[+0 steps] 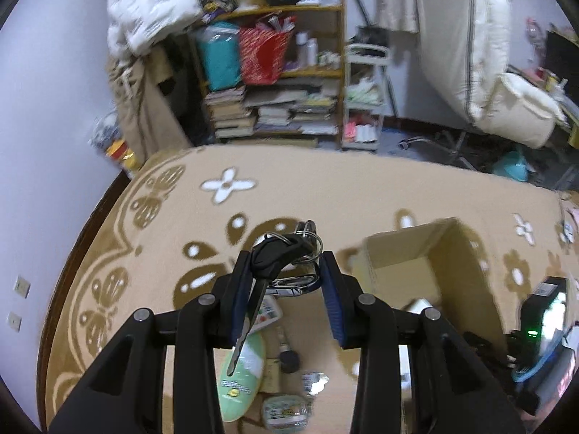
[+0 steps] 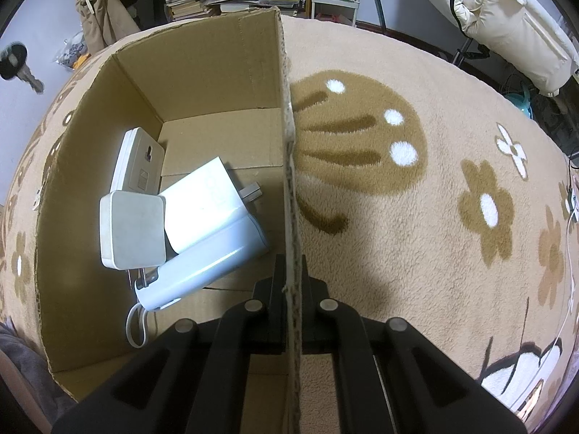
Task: Organize rigid objects
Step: 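Lift the keys with the left tool and carry them toward the box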
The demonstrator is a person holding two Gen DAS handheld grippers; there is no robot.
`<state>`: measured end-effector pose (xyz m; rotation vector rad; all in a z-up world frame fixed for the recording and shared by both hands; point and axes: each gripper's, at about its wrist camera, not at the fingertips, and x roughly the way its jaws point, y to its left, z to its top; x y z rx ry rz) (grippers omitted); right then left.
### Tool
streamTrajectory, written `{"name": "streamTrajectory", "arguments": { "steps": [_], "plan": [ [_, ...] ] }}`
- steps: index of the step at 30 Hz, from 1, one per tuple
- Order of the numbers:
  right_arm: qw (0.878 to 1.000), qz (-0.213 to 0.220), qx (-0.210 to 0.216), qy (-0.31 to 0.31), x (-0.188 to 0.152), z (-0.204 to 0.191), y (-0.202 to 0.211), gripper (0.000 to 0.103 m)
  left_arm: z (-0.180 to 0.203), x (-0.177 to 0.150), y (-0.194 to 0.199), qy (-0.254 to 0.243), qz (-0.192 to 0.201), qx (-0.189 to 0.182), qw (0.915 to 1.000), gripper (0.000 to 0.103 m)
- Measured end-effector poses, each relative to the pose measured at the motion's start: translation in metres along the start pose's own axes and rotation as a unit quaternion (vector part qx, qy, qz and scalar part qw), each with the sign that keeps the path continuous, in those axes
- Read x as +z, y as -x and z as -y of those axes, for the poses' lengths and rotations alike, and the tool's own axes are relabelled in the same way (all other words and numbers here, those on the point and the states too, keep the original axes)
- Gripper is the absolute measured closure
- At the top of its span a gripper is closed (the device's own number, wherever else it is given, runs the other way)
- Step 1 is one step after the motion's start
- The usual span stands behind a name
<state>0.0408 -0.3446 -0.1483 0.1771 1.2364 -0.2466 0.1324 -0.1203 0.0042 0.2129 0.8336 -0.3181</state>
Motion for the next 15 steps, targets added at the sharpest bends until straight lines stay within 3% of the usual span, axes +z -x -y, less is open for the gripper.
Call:
{"name": "streamTrajectory", "arguments": {
  "steps": [6,15],
  "plan": [
    [1.0,0.001,0.0,0.001,0.0,0.0,0.001,0.098,0.043,-0.002,0.012,-0.056,0.009,-0.032,0.9979,0.067],
    [1.0,0.001,0.001,0.0,-0.002,0.001,0.001,0.098,0.073,-0.015,-0.003,-0.082,-0.004,-0.065,0.9945,0.067]
  ]
}}
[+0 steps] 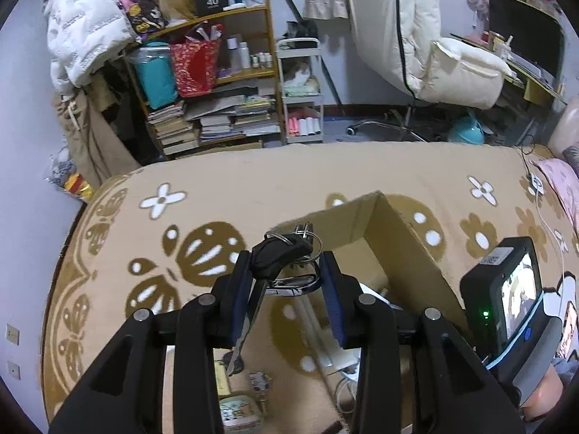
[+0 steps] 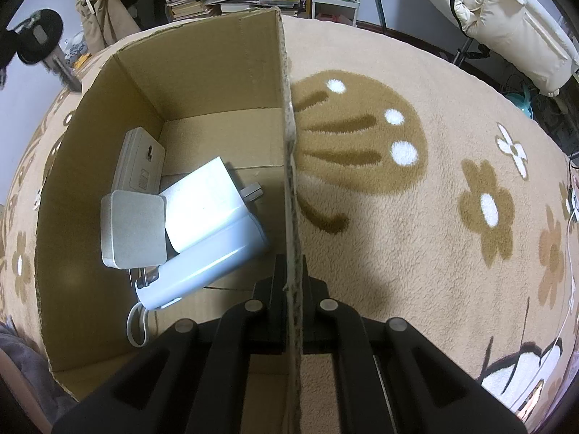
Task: Organize rigid objects
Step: 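Lift the keys with the left tool and carry them toward the box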
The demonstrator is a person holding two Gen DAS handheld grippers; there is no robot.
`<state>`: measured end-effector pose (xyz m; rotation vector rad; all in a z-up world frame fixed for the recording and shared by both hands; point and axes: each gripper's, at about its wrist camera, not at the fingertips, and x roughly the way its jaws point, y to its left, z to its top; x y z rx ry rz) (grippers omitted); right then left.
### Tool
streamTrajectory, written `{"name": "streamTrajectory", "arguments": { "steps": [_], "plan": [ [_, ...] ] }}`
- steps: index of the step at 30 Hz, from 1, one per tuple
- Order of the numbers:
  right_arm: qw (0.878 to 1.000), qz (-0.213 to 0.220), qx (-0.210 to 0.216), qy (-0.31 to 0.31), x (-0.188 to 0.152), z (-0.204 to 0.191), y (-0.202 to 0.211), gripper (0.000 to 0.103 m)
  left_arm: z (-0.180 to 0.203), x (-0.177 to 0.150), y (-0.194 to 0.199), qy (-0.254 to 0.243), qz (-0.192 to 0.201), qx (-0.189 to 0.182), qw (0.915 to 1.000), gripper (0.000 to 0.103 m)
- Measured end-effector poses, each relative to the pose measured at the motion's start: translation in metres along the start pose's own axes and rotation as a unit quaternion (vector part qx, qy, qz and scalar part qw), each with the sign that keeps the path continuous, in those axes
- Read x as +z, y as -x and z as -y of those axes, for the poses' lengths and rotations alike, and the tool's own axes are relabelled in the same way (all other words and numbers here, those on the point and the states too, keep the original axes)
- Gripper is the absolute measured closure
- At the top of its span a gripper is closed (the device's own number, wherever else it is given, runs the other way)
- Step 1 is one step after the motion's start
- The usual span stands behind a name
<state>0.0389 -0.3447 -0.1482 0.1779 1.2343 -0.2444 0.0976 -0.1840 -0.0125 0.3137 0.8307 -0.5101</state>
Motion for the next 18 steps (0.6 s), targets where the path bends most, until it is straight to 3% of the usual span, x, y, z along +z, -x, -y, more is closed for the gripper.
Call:
{"name": "streamTrajectory", "arguments": {
  "steps": [12,18],
  "plan": [
    [1.0,-0.002,0.001,0.0,0.0,0.0,-0.002,0.098,0.04,-0.018,-0.035,-0.048,-0.043,-0.018,0.9977,0.067],
    [1.0,-0.001,0.002,0.001,0.0,0.0,-0.001,0.098,0.042,-0.025,-0.053,-0.047,-0.072,-0.024,0.996,0.067]
  ]
}}
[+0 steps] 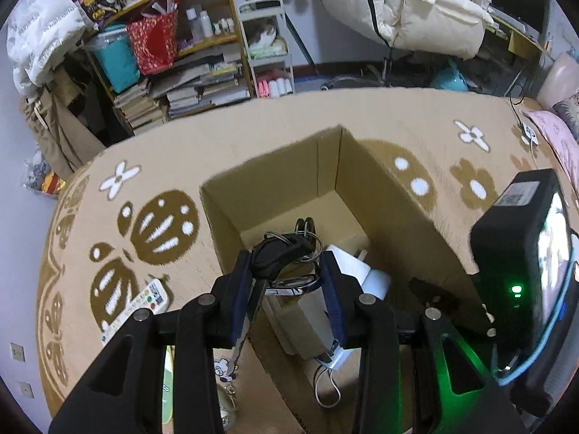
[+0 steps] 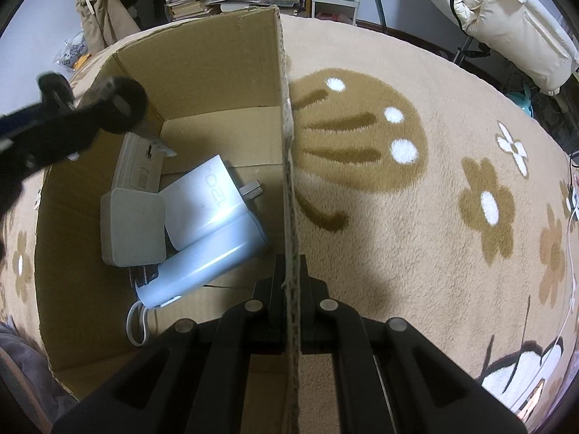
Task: Organize rigid objects
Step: 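Lift the keys with the left tool and carry them toward the box, then open the left tool to drop the keys into the box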
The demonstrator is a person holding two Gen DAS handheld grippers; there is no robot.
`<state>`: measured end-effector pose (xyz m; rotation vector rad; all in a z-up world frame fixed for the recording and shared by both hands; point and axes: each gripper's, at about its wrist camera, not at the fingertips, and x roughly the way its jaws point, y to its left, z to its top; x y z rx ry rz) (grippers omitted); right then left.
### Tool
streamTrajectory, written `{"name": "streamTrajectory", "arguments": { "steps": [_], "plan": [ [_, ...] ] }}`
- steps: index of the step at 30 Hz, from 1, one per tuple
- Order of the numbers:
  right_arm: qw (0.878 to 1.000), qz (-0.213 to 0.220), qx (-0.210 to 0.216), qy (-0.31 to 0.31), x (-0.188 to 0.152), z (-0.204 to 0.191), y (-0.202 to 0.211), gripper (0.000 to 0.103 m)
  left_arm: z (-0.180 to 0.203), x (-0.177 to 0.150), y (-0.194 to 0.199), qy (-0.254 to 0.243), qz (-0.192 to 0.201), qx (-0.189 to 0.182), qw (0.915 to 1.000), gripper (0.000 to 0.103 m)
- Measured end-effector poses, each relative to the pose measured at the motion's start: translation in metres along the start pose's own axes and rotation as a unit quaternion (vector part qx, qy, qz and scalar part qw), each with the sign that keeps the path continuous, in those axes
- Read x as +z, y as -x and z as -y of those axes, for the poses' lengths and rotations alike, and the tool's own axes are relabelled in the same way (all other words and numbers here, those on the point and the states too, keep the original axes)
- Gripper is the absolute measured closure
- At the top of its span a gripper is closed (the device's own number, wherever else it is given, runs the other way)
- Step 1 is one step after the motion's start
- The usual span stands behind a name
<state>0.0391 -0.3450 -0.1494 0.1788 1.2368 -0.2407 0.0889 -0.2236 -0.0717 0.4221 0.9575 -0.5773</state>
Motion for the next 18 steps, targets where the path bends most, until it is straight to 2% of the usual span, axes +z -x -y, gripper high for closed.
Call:
{"name": "streamTrajectory", "arguments": {
  "steps": [8,13,18],
  "plan": [
    [1.0,-0.001,0.001,-0.001,0.0,-0.001,0.0,0.098,-0.008,-0.005,-0.022,0.013,-0.033,0.002,0.9994,0.067],
    [1.0,-0.001,0.002,-0.001,0.0,0.001,0.0,0.098,-0.008,-0.005,-0.022,0.009,-0.037,0.002,0.9993,0.066],
    [1.0,-0.001,0.001,0.0,0.0,0.0,0.0,0.098,-0.01,-0.001,-0.011,0.007,-0.024,0.009,0.9996,0.066]
  ]
}}
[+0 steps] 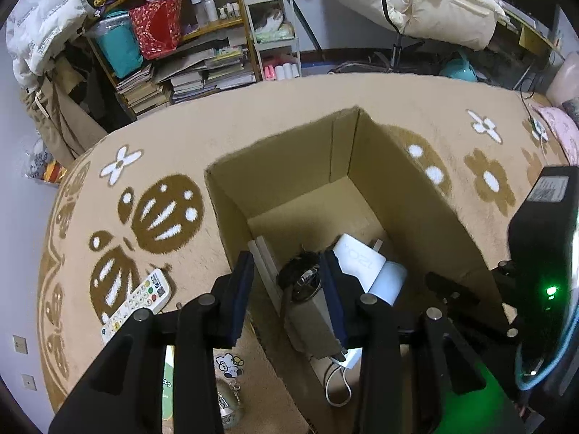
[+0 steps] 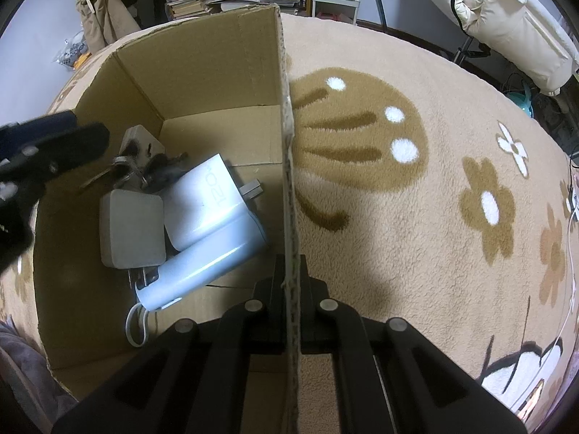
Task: Organize rigid objects
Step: 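Open the left tool to drop the keys into the box, then move the left tool back to the pile toward the white remote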
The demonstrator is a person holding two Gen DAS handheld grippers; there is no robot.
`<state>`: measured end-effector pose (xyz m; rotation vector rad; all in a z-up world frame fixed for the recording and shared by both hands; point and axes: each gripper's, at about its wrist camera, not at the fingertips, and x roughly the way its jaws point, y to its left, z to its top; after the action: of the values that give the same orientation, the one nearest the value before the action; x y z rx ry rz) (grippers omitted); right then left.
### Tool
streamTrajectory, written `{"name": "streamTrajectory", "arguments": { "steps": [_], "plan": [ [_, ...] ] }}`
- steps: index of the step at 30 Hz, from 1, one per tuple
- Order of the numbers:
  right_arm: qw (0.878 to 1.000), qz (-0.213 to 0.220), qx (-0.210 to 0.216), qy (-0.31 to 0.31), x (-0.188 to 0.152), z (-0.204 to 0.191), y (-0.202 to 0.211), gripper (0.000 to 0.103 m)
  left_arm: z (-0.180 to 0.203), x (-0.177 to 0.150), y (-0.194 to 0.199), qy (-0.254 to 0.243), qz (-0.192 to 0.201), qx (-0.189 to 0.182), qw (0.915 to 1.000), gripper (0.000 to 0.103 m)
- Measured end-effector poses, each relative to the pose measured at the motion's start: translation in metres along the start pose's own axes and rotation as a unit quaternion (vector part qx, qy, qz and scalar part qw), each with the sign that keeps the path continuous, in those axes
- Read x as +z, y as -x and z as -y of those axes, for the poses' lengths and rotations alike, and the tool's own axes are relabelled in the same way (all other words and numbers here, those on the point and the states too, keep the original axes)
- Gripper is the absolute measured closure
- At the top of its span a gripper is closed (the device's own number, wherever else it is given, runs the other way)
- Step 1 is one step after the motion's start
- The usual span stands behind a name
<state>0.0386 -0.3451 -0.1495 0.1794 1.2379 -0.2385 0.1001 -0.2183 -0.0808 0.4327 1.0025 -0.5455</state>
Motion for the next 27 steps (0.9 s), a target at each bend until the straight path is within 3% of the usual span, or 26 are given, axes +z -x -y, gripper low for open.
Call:
{"name": "streamTrajectory", "arguments": {
  "steps": [3,6,9,11,13,19,27],
  "plan": [
    [1.0,0.0,0.0,0.0,0.0,0.001,0.0,0.098,-0.006,0.003,0.007,0.005,0.005,0.006,1.0,0.065],
    [1.0,0.001,-0.003,0.001,-0.001,0.0,-0.001,0.098,-0.013,0.004,0.016,0.008,0.017,0.015,0.9997,0.042],
    [1.0,0.0,-0.006,0.001,-0.001,-0.001,-0.001,0.098,-0.022,0.005,0.027,0.011,0.027,0.021,0.9994,0.04],
    [1.0,0.0,-0.01,0.0,-0.001,-0.002,-0.001,0.098,-0.028,0.006,0.034,0.018,0.032,0.024,0.999,0.034],
    [1.0,0.0,-0.01,-0.001,-0.002,-0.003,0.0,0.098,-0.036,0.006,0.039,0.031,0.037,0.023,0.9986,0.019],
    [1.0,-0.001,-0.011,-0.002,-0.001,-0.001,0.0,0.098,-0.07,0.004,0.043,0.067,0.046,0.032,0.9962,0.005],
    [1.0,-0.001,-0.01,-0.003,-0.001,0.0,0.001,0.098,-0.128,-0.008,0.036,0.109,0.04,0.067,0.9909,0.004]
  ]
}}
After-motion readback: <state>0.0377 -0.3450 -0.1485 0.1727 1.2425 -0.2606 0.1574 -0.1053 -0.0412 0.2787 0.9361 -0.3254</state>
